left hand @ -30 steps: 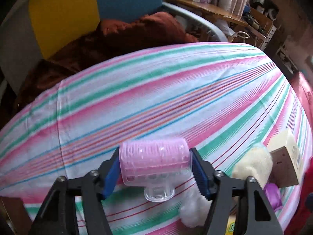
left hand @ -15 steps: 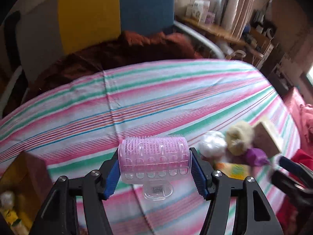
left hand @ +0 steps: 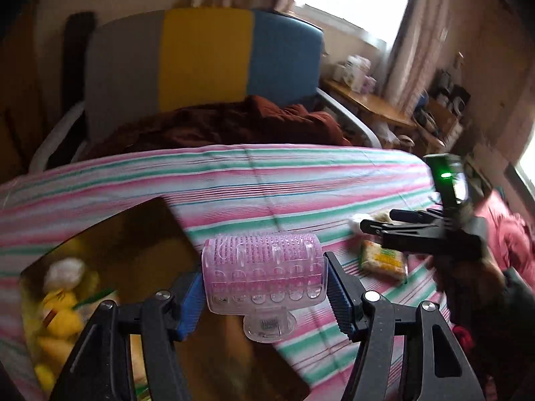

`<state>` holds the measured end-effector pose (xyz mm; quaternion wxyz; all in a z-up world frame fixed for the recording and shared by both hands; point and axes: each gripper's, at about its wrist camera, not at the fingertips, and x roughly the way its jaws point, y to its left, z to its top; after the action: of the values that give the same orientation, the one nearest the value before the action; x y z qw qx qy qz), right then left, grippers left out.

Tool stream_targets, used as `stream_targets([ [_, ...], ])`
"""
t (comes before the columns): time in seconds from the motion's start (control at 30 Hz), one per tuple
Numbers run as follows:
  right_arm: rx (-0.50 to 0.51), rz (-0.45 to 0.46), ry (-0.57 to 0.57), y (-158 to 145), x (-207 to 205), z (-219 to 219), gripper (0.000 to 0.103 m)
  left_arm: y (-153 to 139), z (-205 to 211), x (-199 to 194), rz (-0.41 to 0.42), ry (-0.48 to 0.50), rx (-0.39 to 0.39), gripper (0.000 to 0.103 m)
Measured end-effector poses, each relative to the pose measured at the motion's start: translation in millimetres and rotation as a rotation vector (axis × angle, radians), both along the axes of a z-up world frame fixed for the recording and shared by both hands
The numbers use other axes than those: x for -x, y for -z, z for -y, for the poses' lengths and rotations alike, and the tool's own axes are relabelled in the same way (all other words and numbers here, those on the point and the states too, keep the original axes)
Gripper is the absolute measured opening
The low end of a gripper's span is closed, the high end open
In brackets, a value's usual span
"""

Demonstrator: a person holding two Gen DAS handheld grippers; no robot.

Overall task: Organize objects
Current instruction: 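Grasp the pink hair curler with left tool while right tool grasps wrapped white ball, then carry curler and wrapped ball into the gold tray and open both tools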

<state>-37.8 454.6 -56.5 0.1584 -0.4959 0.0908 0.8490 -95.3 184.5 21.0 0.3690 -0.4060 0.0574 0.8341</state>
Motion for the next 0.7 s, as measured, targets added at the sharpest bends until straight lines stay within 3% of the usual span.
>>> stream_targets([
  [0.07, -0.035, 0.065, -0.021, 15, 17, -1, 0.059, -1, 29, 4, 0.006, -0.051, -0.009, 0.065],
  [0.1, -0.045, 0.096, -0.025, 22, 23, -2, 0.044, -1, 44, 6, 0.01, -0.083, -0.013, 0.065],
  [0.2, -0.096, 0.119, -0.039, 27, 29, 0, 0.034, -1, 84, 14, 0.019, -0.175, -0.025, 0.065],
  [0.3, -0.099, 0.078, -0.039, 12, 26, 4, 0.034, 0, 129, 23, 0.025, -0.291, -0.033, 0.065],
  [0.43, -0.069, -0.049, -0.083, -28, 16, 27, 0.034, 5, 177, 26, 0.025, -0.411, -0.04, 0.065],
  [0.7, 0.037, -0.185, -0.291, -72, 29, 120, 0.034, 23, 203, 8, 0.07, -0.429, -0.062, 0.065],
])
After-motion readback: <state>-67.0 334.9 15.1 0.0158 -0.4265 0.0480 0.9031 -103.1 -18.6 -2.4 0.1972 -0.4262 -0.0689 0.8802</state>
